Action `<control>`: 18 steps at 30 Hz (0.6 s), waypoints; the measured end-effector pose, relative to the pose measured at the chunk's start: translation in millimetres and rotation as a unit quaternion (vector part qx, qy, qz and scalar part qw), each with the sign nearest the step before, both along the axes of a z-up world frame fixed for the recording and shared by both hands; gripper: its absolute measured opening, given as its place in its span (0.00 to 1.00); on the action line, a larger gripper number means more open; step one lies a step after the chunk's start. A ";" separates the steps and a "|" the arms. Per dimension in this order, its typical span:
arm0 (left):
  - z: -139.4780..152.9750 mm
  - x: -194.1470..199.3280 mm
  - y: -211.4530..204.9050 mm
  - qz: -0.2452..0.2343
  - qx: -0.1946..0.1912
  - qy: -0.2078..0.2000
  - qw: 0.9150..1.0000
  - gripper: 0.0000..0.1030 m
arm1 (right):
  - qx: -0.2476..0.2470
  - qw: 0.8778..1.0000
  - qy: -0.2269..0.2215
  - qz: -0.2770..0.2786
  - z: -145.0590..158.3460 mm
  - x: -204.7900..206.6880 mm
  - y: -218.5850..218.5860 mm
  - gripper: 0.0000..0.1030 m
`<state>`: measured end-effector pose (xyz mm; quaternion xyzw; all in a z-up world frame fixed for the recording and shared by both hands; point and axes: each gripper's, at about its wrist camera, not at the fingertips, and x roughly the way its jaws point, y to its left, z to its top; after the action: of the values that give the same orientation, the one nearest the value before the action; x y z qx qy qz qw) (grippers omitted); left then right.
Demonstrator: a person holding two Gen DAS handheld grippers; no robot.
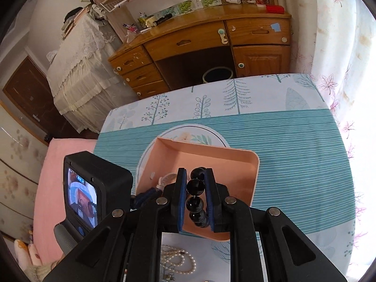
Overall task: Organize jewelry
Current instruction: 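Carry both into the pink tray and open both tools to release them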
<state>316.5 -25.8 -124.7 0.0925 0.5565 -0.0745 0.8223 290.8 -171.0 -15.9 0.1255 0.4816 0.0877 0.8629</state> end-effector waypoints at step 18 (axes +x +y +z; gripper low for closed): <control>38.6 -31.5 -3.0 -0.028 -0.017 -0.030 0.999 0.04 | -0.092 0.996 0.014 -0.006 -20.9 -8.1 -7.3 0.43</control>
<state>285.0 -28.8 -86.1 0.0961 0.5278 -0.1041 0.8374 282.7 -178.3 -36.8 0.0501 0.4988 0.0360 0.8645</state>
